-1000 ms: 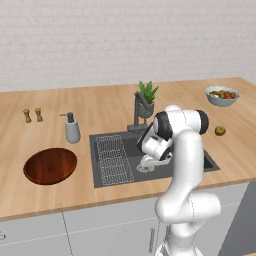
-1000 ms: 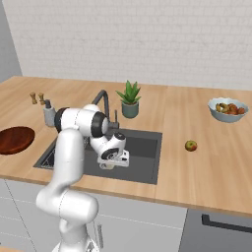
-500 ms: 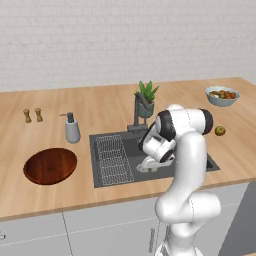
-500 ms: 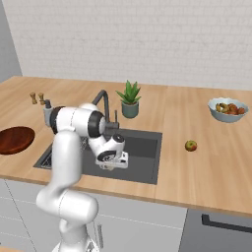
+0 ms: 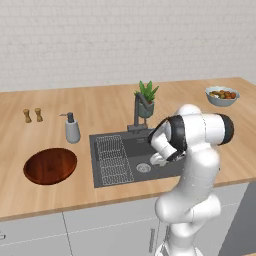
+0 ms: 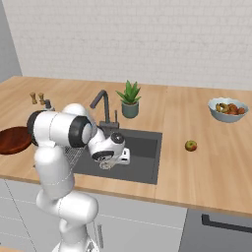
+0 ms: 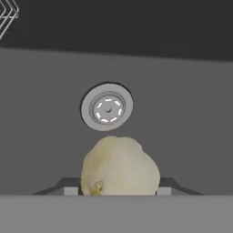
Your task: Pick the garlic from the sink and place it in the bowl. Then pick the bowl and place it in the microwave. Then close the microwave door and press the start button.
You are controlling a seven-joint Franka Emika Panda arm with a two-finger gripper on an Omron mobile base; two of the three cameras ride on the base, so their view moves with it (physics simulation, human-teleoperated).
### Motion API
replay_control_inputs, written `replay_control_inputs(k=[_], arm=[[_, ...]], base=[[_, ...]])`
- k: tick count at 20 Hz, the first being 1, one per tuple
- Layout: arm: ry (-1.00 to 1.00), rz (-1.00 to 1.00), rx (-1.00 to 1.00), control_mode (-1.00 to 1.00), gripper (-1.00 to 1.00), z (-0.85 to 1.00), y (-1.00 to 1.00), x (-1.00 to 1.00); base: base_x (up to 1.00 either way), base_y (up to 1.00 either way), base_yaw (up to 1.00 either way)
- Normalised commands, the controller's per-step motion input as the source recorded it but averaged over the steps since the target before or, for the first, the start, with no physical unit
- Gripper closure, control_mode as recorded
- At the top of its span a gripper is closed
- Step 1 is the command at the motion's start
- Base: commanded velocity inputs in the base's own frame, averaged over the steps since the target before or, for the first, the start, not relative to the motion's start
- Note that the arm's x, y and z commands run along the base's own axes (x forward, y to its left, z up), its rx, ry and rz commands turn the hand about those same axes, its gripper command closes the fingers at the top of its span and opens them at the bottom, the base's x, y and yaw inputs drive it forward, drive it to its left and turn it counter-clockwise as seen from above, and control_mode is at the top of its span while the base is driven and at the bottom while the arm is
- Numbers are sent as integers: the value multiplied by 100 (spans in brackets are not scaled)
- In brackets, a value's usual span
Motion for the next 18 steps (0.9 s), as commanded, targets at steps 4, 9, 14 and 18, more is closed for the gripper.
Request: replay_control_inputs(k=[4, 9, 14, 18], arm=[[-1, -6, 5, -100, 100, 100, -38, -44], [0, -7, 7, -100, 100, 100, -23, -45], [11, -11, 14, -100, 100, 100, -13, -68], [16, -8, 12, -100, 100, 100, 0, -78]], base=[[0, 0, 0], [0, 0, 0], [0, 0, 0], [0, 0, 0]])
